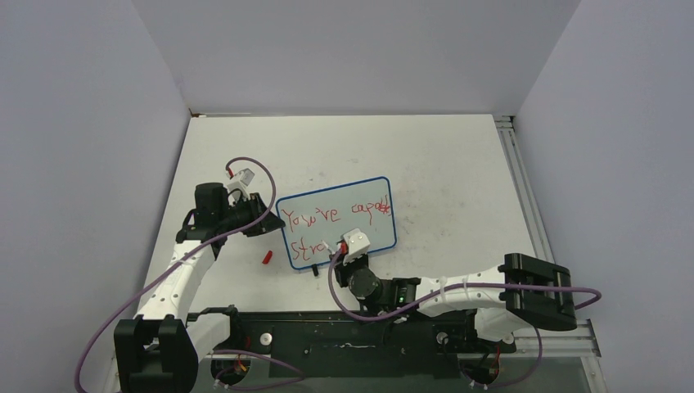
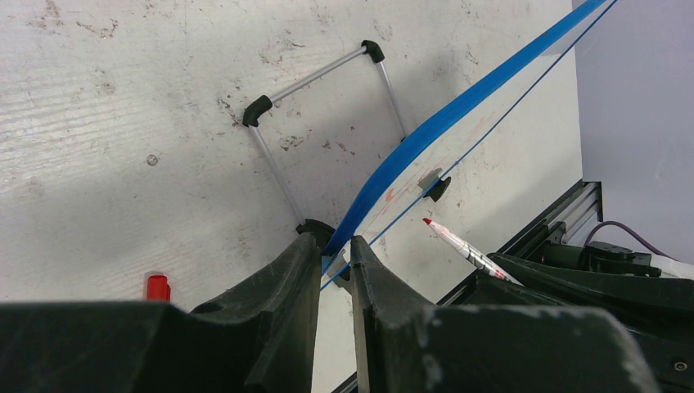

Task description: Write a sentence on the whiteboard

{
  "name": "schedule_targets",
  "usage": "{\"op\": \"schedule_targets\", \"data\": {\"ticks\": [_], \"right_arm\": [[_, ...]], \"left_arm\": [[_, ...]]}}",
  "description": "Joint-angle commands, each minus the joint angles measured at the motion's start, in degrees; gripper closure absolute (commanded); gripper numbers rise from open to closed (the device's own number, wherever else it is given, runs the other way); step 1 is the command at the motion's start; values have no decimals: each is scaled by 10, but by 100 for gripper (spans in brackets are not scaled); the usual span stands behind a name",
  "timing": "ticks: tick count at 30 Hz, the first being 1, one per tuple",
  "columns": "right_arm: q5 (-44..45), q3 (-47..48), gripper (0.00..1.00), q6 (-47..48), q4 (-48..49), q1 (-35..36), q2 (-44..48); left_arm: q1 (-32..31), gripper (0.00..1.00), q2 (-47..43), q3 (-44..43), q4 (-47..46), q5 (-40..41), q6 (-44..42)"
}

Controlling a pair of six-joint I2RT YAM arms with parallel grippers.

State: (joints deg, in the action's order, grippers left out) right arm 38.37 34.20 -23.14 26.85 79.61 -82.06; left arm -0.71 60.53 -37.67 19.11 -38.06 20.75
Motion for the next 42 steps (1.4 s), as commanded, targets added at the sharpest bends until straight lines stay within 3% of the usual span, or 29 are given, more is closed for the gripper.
{"op": "schedule_targets", "data": {"ticks": [1,42], "right_arm": [[21,-2,95,-6,-10,4,27],[6,-15,95,-59,-38,-14,-5]], "left_arm": [[-2,82,-14,-24,-7,-2,-3],[-1,81,-12,-23,-7,-3,-3]]}}
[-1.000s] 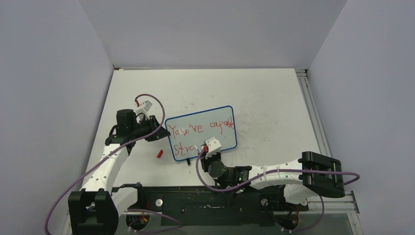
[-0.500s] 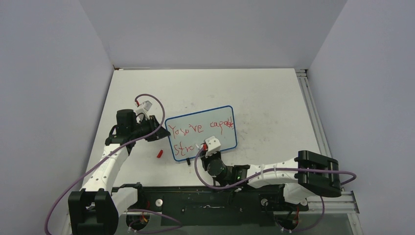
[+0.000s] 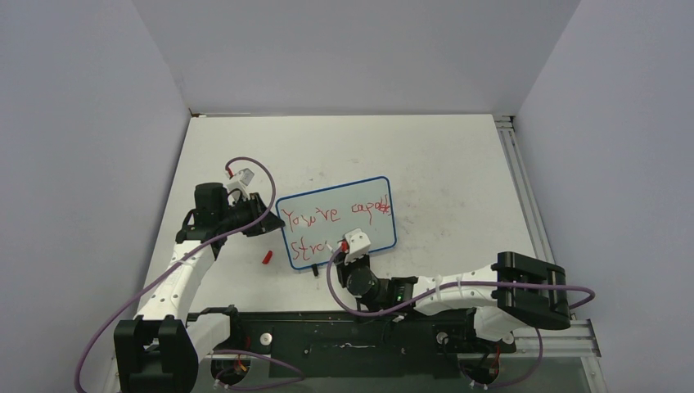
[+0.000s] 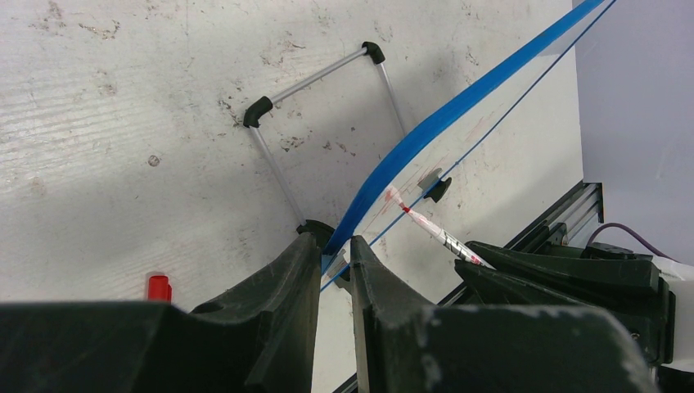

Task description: Write a sentence on the whiteboard

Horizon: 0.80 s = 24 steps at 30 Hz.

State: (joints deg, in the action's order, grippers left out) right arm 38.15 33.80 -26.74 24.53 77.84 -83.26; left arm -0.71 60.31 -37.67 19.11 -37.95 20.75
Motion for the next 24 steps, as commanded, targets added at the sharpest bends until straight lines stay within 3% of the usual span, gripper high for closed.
{"op": "schedule_targets", "data": {"ticks": [1,24], "right_arm": [[9,-12,95,-25,-17,5,7],[19,10,95,11,20,4,8]], "left_arm": [[-2,81,-10,-23,-7,-4,-3],[-2,81,-11,-23,-7,-4,-3]]}}
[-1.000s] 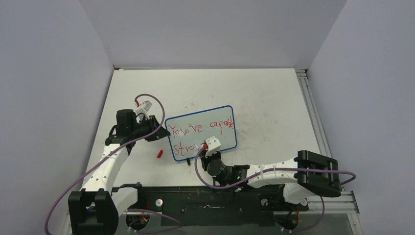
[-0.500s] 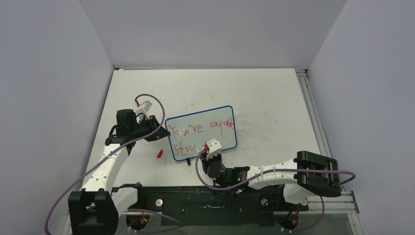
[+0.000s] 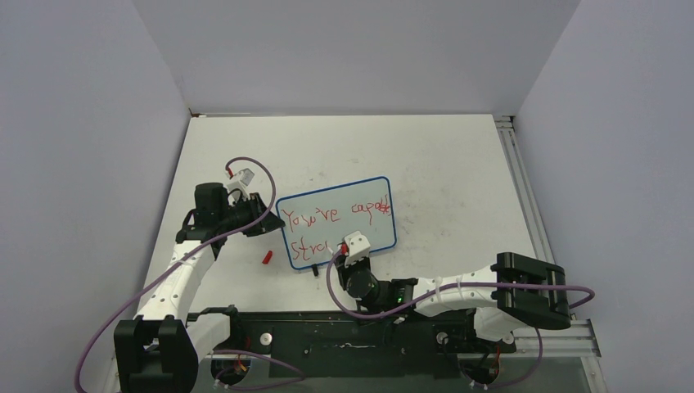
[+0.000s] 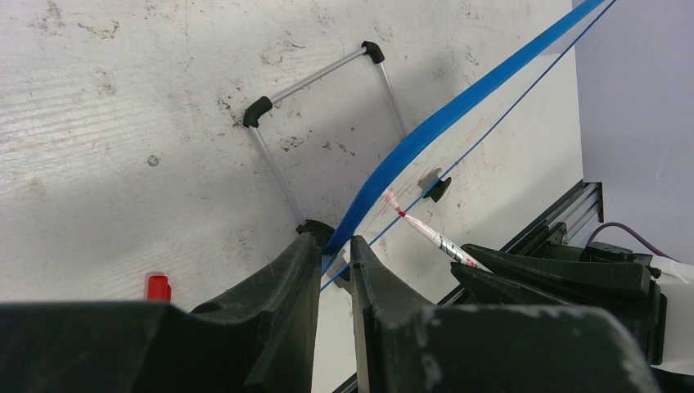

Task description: Write a sentence on the whiteboard

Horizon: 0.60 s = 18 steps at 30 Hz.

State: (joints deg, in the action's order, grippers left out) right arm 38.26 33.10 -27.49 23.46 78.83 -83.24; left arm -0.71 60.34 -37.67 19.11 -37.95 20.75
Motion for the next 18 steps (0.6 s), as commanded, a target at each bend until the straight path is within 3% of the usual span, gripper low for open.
{"op": "schedule_targets", "data": {"ticks": [1,18], "right_arm": [[17,17,95,20,34,-7,7],[31,7,95,24,44,-15,22]], "left_arm": [[-3,81,-11,-23,-7,-4,-3],[-2,81,-9,-23,-7,-4,-4]]}}
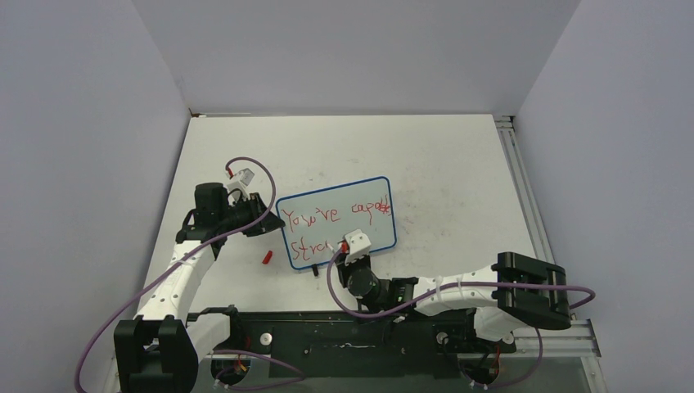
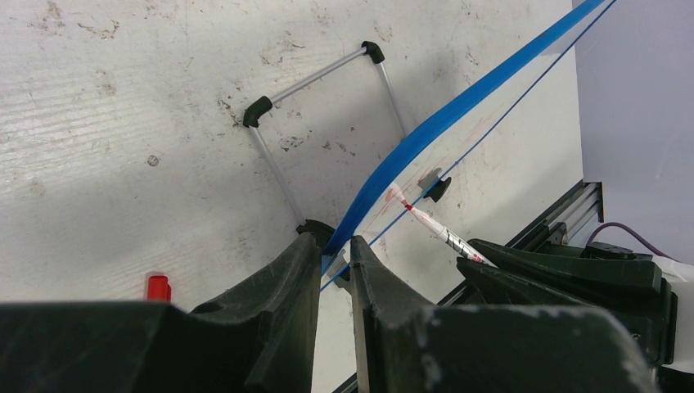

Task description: Write a sentence on the whiteboard

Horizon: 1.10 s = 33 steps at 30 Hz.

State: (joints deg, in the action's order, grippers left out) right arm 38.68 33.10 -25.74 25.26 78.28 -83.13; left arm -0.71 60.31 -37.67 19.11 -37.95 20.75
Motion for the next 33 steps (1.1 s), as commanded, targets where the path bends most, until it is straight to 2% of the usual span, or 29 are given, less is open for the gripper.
{"op": "schedule_targets", "data": {"ticks": [1,33], "right_arm": [[29,6,95,6,26,-9,22],[36,-25,95,-61,-30,12,31]], "left_arm": [[-2,81,-9,-23,-7,-4,-4],[-2,82,-12,-23,-7,-6,-3]]}}
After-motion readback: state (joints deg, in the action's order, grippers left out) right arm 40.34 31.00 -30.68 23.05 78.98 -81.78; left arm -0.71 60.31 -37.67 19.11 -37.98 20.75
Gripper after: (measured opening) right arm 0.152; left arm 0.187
